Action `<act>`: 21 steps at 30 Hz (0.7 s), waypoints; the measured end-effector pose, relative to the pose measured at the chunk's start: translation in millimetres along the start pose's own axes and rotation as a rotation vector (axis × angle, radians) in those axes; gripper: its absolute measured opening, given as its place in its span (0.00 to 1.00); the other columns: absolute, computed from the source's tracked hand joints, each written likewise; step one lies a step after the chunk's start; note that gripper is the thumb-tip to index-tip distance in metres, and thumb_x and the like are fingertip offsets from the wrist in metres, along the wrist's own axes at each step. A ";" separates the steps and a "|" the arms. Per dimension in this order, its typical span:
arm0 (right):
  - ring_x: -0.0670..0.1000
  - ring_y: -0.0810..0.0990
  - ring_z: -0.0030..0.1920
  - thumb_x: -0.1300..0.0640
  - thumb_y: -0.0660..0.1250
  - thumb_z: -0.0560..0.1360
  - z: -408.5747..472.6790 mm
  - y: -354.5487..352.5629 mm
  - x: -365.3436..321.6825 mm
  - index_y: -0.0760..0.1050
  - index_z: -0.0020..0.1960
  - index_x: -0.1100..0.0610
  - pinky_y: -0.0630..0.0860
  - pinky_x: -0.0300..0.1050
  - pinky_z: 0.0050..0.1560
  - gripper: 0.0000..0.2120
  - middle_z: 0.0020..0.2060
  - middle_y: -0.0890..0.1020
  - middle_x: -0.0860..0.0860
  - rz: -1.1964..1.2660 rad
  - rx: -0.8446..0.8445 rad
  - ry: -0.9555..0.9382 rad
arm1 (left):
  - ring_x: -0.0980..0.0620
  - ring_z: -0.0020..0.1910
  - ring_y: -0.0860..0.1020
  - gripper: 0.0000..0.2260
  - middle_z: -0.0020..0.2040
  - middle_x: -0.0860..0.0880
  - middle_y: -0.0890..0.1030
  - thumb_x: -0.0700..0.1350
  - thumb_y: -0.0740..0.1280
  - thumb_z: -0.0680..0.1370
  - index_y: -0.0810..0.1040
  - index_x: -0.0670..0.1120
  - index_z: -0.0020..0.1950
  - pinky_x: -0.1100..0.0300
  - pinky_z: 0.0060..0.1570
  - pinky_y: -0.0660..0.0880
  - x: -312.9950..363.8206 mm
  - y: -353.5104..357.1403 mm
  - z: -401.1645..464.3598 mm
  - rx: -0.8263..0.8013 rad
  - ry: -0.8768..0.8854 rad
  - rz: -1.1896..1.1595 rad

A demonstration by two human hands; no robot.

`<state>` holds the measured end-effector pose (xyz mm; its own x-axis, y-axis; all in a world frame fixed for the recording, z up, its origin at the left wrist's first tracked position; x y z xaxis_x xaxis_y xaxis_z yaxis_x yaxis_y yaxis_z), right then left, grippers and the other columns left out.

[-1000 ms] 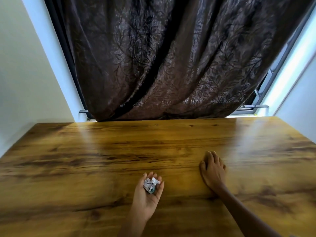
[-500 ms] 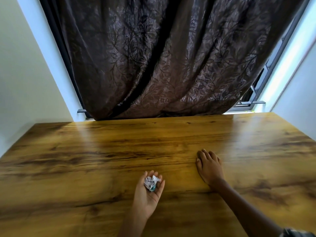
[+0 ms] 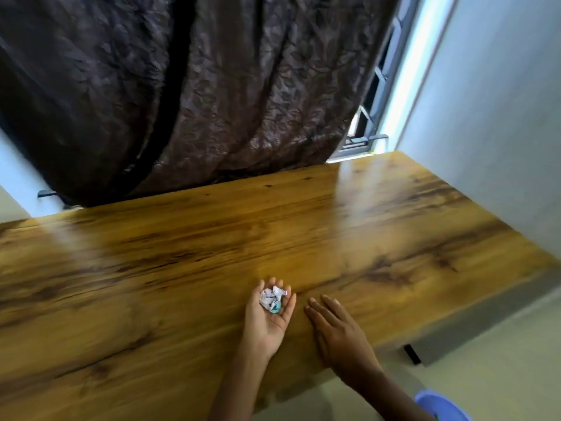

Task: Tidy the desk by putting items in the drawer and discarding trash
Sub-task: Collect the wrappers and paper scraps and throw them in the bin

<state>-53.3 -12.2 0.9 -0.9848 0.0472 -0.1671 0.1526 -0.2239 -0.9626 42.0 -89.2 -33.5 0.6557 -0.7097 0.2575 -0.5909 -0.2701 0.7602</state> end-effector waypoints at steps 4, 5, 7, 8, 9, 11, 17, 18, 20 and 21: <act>0.52 0.74 0.64 0.43 0.57 0.76 -45.4 -1.3 10.0 0.77 0.61 0.53 0.65 0.50 0.69 0.21 0.61 0.78 0.47 -0.010 0.006 -0.097 | 0.48 0.47 0.78 0.11 0.44 0.46 0.81 0.48 0.60 0.80 0.77 0.42 0.51 0.50 0.56 0.75 -46.5 18.9 -3.0 -0.008 -0.079 0.000; 0.52 0.74 0.64 0.42 0.58 0.75 -53.8 -1.5 11.7 0.77 0.61 0.52 0.68 0.51 0.68 0.21 0.61 0.79 0.47 -0.025 0.011 -0.130 | 0.48 0.47 0.78 0.11 0.45 0.46 0.80 0.48 0.60 0.80 0.77 0.42 0.51 0.50 0.57 0.74 -53.7 21.4 -4.0 -0.003 -0.084 -0.014; 0.53 0.76 0.61 0.46 0.61 0.76 -68.6 -8.2 14.6 0.78 0.59 0.53 0.72 0.52 0.64 0.17 0.59 0.80 0.48 -0.022 0.074 -0.216 | 0.48 0.47 0.78 0.11 0.45 0.46 0.80 0.48 0.60 0.80 0.77 0.42 0.50 0.51 0.57 0.73 -63.9 24.1 -6.6 0.009 -0.059 -0.039; 0.52 0.77 0.59 0.50 0.62 0.77 -73.8 -14.4 15.5 0.79 0.56 0.54 0.73 0.51 0.62 0.13 0.56 0.81 0.49 0.008 0.146 -0.265 | 0.48 0.47 0.78 0.11 0.44 0.46 0.80 0.47 0.60 0.80 0.77 0.42 0.49 0.51 0.58 0.73 -65.3 24.9 -7.0 0.013 -0.034 -0.046; 0.52 0.77 0.56 0.54 0.62 0.78 -81.2 -21.9 20.5 0.79 0.52 0.55 0.75 0.49 0.59 0.09 0.53 0.82 0.49 0.048 0.210 -0.308 | 0.49 0.47 0.78 0.11 0.43 0.46 0.80 0.47 0.59 0.80 0.77 0.42 0.48 0.51 0.59 0.73 -70.3 26.3 -7.9 0.020 -0.011 -0.050; 0.51 0.77 0.49 0.57 0.63 0.79 -93.5 -31.0 34.9 0.77 0.45 0.56 0.75 0.44 0.48 0.06 0.45 0.81 0.50 0.078 0.249 -0.367 | 0.49 0.46 0.79 0.10 0.40 0.46 0.81 0.47 0.60 0.79 0.77 0.42 0.47 0.52 0.54 0.77 -84.3 29.4 -10.7 0.028 0.028 -0.056; 0.49 0.73 0.36 0.60 0.65 0.76 -128.9 -69.0 117.1 0.76 0.39 0.56 0.72 0.43 0.34 0.08 0.35 0.77 0.50 0.270 0.376 -0.125 | 0.49 0.35 0.83 0.11 0.36 0.47 0.83 0.49 0.60 0.79 0.77 0.43 0.48 0.49 0.46 0.78 -173.8 38.5 -26.8 0.007 0.004 0.015; 0.48 0.73 0.36 0.59 0.65 0.76 -134.3 -76.3 128.9 0.76 0.39 0.56 0.72 0.42 0.35 0.07 0.34 0.78 0.49 0.318 0.394 -0.063 | 0.48 0.35 0.83 0.11 0.36 0.47 0.83 0.49 0.60 0.80 0.77 0.43 0.48 0.49 0.46 0.78 -189.5 39.9 -29.6 0.006 -0.009 0.033; 0.45 0.74 0.37 0.55 0.65 0.74 -145.5 -87.4 154.7 0.77 0.40 0.55 0.72 0.38 0.36 0.06 0.34 0.79 0.47 0.452 0.402 0.076 | 0.48 0.34 0.83 0.11 0.35 0.47 0.83 0.49 0.59 0.80 0.77 0.43 0.48 0.50 0.44 0.79 -224.0 41.3 -36.5 0.021 -0.034 0.067; 0.44 0.75 0.38 0.53 0.64 0.74 -150.6 -89.6 167.0 0.78 0.41 0.54 0.72 0.37 0.38 0.07 0.35 0.79 0.47 0.526 0.379 0.147 | 0.48 0.33 0.82 0.11 0.36 0.46 0.82 0.48 0.59 0.80 0.77 0.43 0.48 0.51 0.41 0.80 -241.4 40.5 -39.6 0.033 -0.046 0.077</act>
<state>-219.0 162.3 27.1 -0.7613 -0.0356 -0.6474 0.5438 -0.5790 -0.6076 -121.7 97.0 -41.2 0.5860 -0.7581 0.2861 -0.6545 -0.2348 0.7187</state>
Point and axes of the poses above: each hand's wrist, its own z-axis towards the middle knuckle, its own y-axis out of the palm, x = y × z, the point moved 8 cm from there along z, towards the middle knuckle
